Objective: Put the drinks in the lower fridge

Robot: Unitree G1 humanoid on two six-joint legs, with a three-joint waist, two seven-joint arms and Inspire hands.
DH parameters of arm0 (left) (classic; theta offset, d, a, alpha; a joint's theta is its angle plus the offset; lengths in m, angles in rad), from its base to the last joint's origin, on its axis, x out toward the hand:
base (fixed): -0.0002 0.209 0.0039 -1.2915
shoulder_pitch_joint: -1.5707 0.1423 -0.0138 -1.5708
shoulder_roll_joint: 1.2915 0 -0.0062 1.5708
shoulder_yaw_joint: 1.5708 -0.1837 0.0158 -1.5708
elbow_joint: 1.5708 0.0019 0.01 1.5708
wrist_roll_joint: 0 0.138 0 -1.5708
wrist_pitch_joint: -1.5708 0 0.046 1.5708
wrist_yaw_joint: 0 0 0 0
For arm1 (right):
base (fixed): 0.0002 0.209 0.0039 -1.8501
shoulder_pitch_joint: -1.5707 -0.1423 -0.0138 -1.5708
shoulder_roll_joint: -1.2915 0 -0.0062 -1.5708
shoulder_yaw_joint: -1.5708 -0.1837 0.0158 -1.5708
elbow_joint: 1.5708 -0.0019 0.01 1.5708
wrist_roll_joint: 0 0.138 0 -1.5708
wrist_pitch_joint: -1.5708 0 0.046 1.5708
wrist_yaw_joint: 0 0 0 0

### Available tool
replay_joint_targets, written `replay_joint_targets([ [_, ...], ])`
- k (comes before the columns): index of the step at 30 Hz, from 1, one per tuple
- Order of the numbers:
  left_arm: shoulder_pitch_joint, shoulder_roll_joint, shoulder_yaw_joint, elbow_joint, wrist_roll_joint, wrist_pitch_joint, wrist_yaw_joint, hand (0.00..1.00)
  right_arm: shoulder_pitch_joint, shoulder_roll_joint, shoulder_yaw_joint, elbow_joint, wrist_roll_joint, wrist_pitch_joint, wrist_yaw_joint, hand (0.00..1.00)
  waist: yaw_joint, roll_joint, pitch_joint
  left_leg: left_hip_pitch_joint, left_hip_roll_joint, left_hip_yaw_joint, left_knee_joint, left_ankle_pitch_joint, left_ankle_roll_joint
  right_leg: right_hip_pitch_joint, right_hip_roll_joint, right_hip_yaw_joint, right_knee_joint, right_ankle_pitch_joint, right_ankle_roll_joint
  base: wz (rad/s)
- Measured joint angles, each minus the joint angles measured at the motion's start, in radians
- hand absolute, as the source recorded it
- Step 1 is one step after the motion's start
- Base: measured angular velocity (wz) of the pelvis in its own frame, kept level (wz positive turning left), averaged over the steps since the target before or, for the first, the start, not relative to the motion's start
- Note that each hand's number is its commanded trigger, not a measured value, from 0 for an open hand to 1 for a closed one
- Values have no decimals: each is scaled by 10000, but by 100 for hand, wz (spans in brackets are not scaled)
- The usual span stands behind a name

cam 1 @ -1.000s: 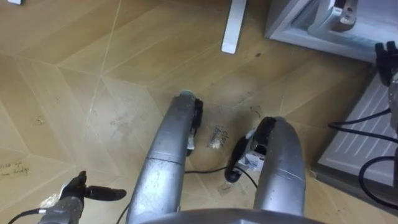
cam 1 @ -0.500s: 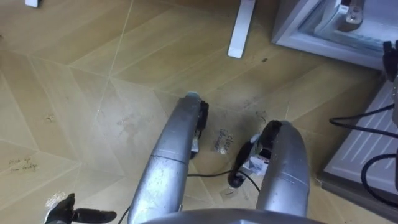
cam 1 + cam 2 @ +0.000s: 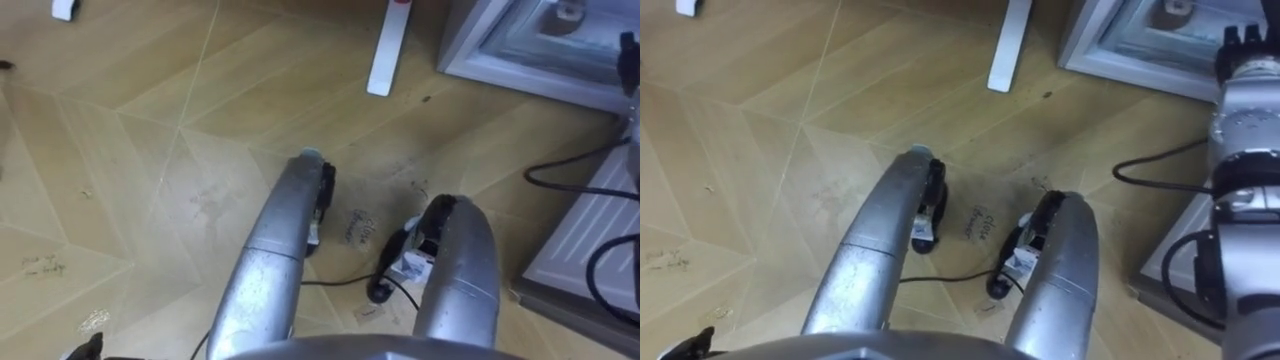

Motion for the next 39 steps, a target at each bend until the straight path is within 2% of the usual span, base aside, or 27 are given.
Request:
replay_joint_targets([
  [5,16,34,-18,-23,-106,19,14,0,-411,3,289,-449,-34,41,370,0,5,-1,4,79,-22,-163,-6,-43,-166,224,-20,-258,-8,-174,-96,9],
  [7,60,40,-70,-45,-272,51,28,0,-380,66,347,-394,-16,108,392,0,-10,-27,19,78,-8,-227,4,-60,-210,288,-20,-351,-12,-232,-85,11],
  [12,229,47,-204,-291,-496,107,45,0,-479,72,532,-481,-29,256,554,0,-82,-52,29,92,7,-332,11,-128,-302,392,-36,-504,-62,-320,-201,0],
  [19,288,75,-260,-492,-702,68,112,0,-479,71,532,-477,-28,408,706,0,-161,-61,36,88,-1,-382,12,-132,-298,436,-47,-575,-110,-321,-211,0],
  [27,686,102,-437,-1359,-651,83,215,0,-476,72,540,-228,-60,608,875,0,-177,-39,49,251,-9,-469,-69,-181,-294,693,-18,-695,-292,-341,-176,0],
  [29,685,102,-438,-1380,-619,56,270,0,-476,73,549,104,-231,681,1131,0,-136,-12,67,419,-15,-486,-126,-194,-289,886,-19,-739,-389,-332,-187,0],
  [32,684,103,-436,-1366,-611,14,290,0,-467,74,549,642,-375,700,1523,0,-71,112,139,789,-12,-578,-368,-197,-284,1329,-6,-880,-707,-296,-154,3],
  [36,637,82,-486,-1145,-655,74,226,0,-345,72,557,1277,-816,965,2124,0,-50,118,139,1333,-32,-591,-855,-180,-285,1884,25,-969,-1253,-186,-127,1],
  [39,584,15,-491,-1062,-606,90,185,0,-296,60,635,1694,-1147,1225,2651,0,-47,119,140,1737,-13,-604,-1275,-143,-246,2256,167,-989,-1751,6,-158,-7],
])
